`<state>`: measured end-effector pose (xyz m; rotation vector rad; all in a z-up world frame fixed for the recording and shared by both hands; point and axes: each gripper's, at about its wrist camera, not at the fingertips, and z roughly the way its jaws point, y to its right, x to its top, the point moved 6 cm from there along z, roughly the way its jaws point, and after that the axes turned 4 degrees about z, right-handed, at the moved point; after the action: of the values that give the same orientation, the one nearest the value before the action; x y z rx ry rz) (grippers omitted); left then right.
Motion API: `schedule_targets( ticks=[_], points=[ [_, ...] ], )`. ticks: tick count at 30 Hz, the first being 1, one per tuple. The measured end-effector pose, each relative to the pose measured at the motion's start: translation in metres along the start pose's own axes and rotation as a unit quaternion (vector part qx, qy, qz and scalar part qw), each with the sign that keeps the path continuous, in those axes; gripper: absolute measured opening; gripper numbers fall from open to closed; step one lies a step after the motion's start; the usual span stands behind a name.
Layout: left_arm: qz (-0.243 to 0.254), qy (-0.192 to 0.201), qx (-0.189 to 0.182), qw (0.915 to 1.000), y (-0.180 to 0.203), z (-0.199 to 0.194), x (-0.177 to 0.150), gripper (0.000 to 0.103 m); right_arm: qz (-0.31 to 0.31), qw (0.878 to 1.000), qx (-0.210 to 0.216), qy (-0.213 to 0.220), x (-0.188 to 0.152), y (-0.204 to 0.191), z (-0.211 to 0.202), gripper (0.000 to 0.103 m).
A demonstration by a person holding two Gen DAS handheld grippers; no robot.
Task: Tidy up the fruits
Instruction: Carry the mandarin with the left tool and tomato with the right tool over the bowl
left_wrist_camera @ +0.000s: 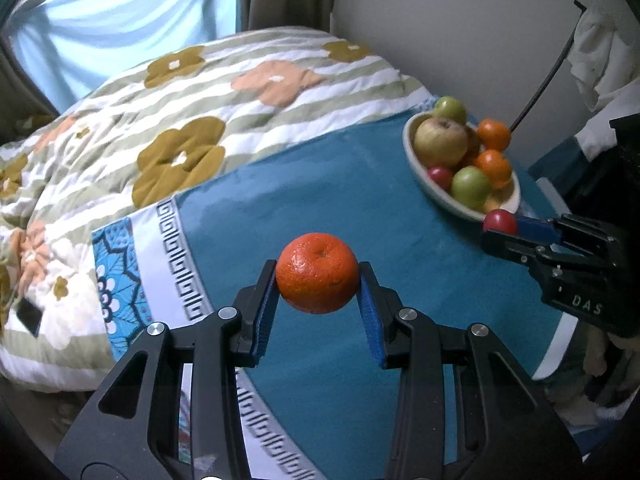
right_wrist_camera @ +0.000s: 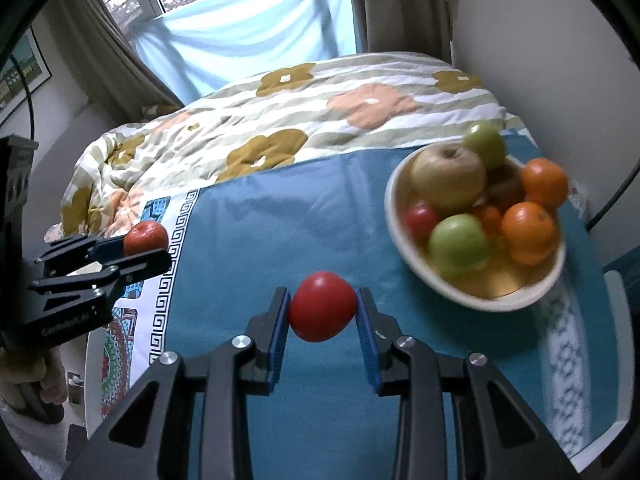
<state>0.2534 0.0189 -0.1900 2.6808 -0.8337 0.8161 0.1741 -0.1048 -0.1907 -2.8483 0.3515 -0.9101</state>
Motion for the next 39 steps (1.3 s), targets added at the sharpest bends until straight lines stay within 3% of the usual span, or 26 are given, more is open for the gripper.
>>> schedule_targets(
  ticks=[11, 22, 30, 39],
  points=[
    [-0.011, 0.021, -0.01, 0.9997, 0.091, 0.009, 0.048, 0.043, -0.023, 1.0, 0.018, 0.009, 0.034, 0.082, -0.036, 0.03],
    [-0.021, 0.011, -0.014, 0.9996, 0.169, 0.064, 0.08, 0.043, -0.05, 0.998, 0.042, 0.003, 0.059, 0.154, -0.033, 0.03],
    [-0.024, -0.008, -0.004, 0.9997, 0.203, 0.106, 0.085, 0.043, -0.064, 0.997, 0.054, -0.004, 0.07, 0.192, -0.024, 0.03],
    [-0.007, -0.023, 0.02, 0.9995, 0.222, 0.122, 0.079, 0.043, -0.072, 0.995, 0.071, -0.001, 0.075, 0.207, -0.019, 0.03]
  ],
)
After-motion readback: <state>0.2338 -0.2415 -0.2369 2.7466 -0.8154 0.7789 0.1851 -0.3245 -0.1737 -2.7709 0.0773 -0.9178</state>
